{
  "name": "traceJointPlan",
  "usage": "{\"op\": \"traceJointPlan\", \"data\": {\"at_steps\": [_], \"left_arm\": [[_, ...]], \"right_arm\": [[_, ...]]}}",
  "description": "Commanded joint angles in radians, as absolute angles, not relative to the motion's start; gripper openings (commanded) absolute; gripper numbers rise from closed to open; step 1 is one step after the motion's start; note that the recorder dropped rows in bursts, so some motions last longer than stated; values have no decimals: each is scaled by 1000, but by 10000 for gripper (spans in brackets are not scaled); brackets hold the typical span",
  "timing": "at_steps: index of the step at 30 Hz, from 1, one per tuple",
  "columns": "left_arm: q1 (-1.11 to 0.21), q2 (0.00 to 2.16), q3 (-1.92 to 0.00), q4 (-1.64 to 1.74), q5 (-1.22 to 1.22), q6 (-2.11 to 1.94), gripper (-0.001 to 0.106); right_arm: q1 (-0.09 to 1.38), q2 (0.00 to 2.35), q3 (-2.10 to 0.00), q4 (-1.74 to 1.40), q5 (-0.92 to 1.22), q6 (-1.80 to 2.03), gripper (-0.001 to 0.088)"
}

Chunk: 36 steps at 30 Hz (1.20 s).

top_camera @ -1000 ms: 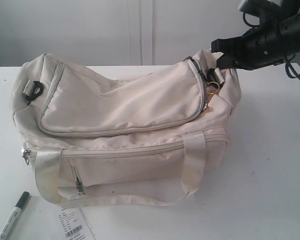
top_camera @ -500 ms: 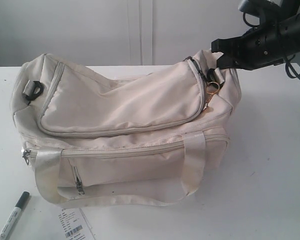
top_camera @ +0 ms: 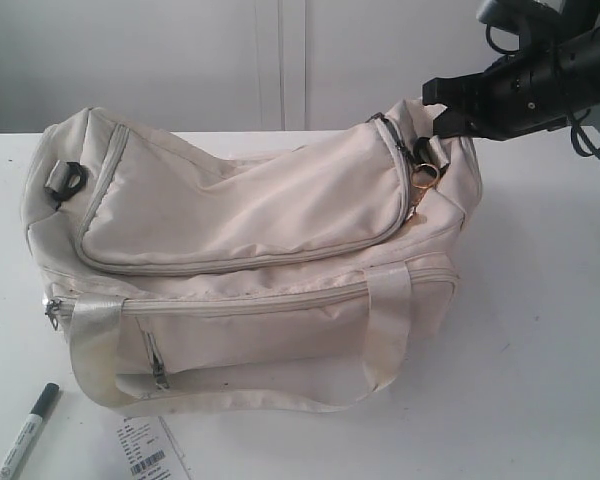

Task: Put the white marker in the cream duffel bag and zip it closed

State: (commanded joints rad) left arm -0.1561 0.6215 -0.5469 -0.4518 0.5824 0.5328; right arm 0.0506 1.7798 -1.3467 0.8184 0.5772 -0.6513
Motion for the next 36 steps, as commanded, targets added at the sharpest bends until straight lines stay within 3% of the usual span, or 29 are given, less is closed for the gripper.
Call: {"op": "traceJointPlan", "data": {"at_steps": [13,36], "left_arm": [[-274,800,-662,-538,608,639,0],[-616,1046,-785,-561,340,662,0]], "right_arm": [[51,1780,-1347,818,577,-651,0],[51,1780,-1347,818,577,-651,0]]}}
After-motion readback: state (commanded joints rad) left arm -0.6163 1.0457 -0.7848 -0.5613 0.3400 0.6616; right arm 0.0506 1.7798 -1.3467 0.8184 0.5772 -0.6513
